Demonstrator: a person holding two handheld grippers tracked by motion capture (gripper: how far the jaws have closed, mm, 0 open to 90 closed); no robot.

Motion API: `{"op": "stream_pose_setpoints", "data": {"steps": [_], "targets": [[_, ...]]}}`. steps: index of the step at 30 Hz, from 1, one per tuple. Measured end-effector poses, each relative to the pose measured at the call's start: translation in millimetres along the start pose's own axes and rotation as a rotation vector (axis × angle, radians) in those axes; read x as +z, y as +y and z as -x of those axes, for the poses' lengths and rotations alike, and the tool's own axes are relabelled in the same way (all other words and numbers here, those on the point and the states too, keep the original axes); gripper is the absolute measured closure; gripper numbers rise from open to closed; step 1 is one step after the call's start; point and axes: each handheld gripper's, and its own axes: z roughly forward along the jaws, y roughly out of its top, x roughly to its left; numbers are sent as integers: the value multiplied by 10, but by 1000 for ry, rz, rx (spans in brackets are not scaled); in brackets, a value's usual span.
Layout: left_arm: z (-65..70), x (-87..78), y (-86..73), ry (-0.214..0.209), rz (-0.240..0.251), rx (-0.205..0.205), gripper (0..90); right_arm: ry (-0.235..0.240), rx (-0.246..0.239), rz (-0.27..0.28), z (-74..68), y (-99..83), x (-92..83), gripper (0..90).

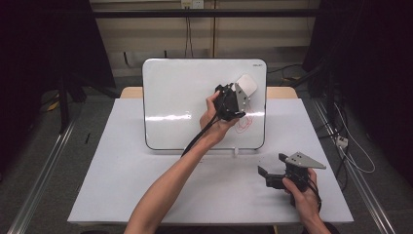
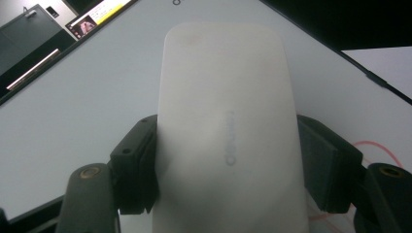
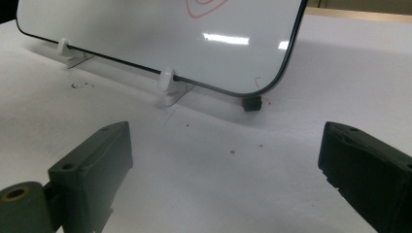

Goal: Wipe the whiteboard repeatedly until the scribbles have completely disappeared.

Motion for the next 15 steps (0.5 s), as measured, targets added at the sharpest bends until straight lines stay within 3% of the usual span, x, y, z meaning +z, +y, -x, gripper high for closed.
{"op": "stream_pose_setpoints", "data": {"steps": [9,15], "targets": [[210,-80,-148,-22,13,-3,311,2,-2,-1,-4,0,-1,55],[183,-72,-139,-38,8,-7,310,1,-3,1,-6,1,-1,55]]}}
